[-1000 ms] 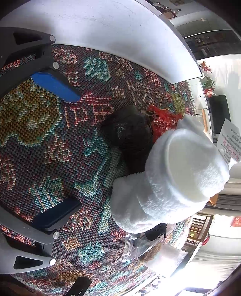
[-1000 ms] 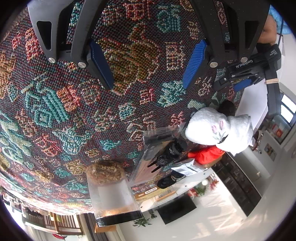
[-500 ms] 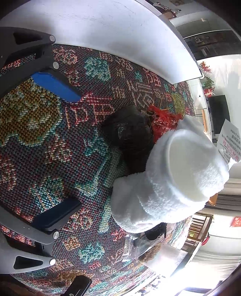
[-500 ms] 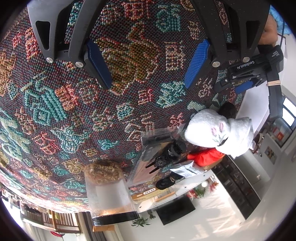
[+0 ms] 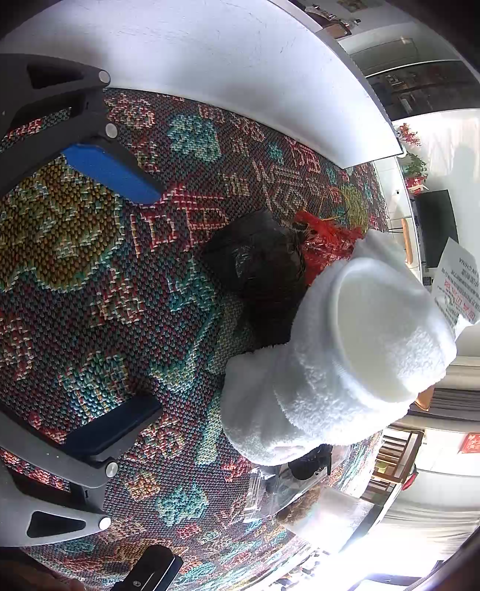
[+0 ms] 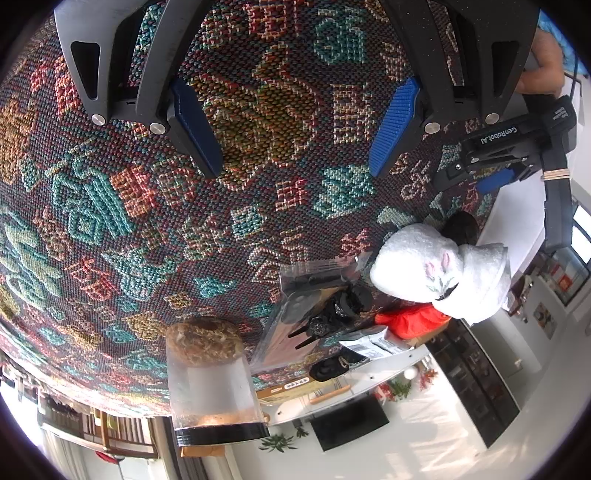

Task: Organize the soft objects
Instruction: 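Position left tool at white towel bundle while right tool moves toward black claw clip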

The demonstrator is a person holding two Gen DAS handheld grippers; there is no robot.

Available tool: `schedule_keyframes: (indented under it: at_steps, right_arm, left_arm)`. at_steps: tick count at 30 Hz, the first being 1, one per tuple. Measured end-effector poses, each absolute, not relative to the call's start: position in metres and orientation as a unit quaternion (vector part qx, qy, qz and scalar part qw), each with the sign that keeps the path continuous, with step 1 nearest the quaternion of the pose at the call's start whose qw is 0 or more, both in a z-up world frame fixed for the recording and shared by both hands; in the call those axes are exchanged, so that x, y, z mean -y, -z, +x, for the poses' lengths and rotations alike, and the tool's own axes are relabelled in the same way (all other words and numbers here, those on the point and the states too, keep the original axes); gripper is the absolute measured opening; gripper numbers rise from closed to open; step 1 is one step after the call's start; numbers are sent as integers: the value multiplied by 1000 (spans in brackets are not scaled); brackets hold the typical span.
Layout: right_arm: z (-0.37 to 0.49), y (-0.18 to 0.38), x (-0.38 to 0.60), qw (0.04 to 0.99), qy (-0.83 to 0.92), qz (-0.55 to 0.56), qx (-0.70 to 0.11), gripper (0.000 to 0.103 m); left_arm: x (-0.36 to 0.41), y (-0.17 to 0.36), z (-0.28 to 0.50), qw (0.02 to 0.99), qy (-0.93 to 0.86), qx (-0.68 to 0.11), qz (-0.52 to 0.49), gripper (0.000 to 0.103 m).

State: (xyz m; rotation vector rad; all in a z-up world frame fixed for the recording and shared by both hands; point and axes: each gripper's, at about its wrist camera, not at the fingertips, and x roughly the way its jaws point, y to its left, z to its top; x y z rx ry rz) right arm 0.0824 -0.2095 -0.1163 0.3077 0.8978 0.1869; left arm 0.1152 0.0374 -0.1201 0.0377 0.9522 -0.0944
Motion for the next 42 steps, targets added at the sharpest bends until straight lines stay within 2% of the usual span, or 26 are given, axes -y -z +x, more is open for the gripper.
schedule_keyframes:
  at_steps: [28,33,36,42]
  right_arm:
    - [85,117,202,889,-78,110,-438,84]
    - [82,115,223,882,-90,183,-425,84]
    - [86,107,239,891,-57,190,-409,84]
    - [145,61,203,911,-100,92,-389,85]
  left_arm:
    - [-46,118,90,882,54,-468,25,103]
    - [-41,119,89,884,53,-464,24,103]
    - [-42,119,89,884,52,-463,23,103]
    - [-40,119,91,885,50,-463,22,103]
